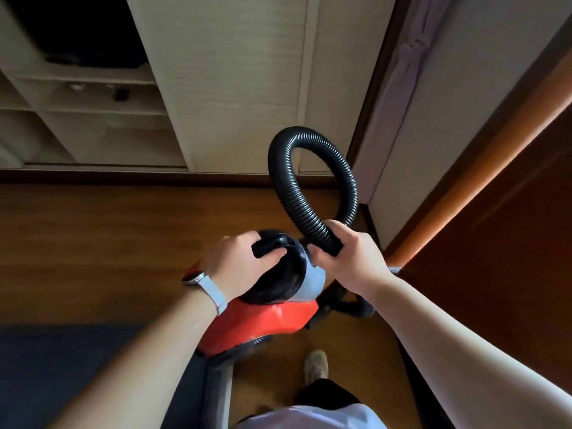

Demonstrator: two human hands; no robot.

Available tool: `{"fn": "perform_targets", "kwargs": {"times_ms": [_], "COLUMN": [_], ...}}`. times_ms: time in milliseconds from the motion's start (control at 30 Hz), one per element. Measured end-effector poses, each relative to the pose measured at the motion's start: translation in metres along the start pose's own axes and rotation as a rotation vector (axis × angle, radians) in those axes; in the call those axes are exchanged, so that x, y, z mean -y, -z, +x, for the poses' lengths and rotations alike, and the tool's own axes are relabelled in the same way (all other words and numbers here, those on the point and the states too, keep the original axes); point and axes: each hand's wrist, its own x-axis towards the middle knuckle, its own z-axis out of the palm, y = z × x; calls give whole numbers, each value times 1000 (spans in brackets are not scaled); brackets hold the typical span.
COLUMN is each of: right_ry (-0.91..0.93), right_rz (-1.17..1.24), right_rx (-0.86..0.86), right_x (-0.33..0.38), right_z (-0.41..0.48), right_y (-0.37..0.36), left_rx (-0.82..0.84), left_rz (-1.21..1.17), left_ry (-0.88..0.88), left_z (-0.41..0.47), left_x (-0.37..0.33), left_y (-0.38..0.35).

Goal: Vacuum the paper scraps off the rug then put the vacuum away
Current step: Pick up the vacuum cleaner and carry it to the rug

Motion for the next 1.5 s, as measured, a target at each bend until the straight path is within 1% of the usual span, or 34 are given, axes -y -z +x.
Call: {"fn": "perform_targets", "kwargs": {"times_ms": [167,333,433,633,800,1000,1200,1367,1500], "right_ry": [18,71,123,216,297,400,433,408,428], "right_rz": [23,35,54,127,205,181,153,131,176], "right_rx": [73,143,178,267,382,457,524,599,581], "right_x": [-17,-33,-36,-33,-1,36,78,129,176], "right_z": [83,189,254,365,427,497,560,610,648], "right_y": [-32,-68,-84,-106,-133,-191,-268,-333,-381], "left_rx": [-28,-52,-50,-152,-263,-310,-263,-261,-306], "left_rz": [76,31,64,66,61,94,22,-25,-19], "left_ry": [83,162,199,296,387,457,587,608,600], "left_z": [64,145,192,268,303,337,382,422,450], "left_x": [27,53,60,77,108,165,249,332,394], "left_y": [4,5,10,40,66,93,120,156,194]}}
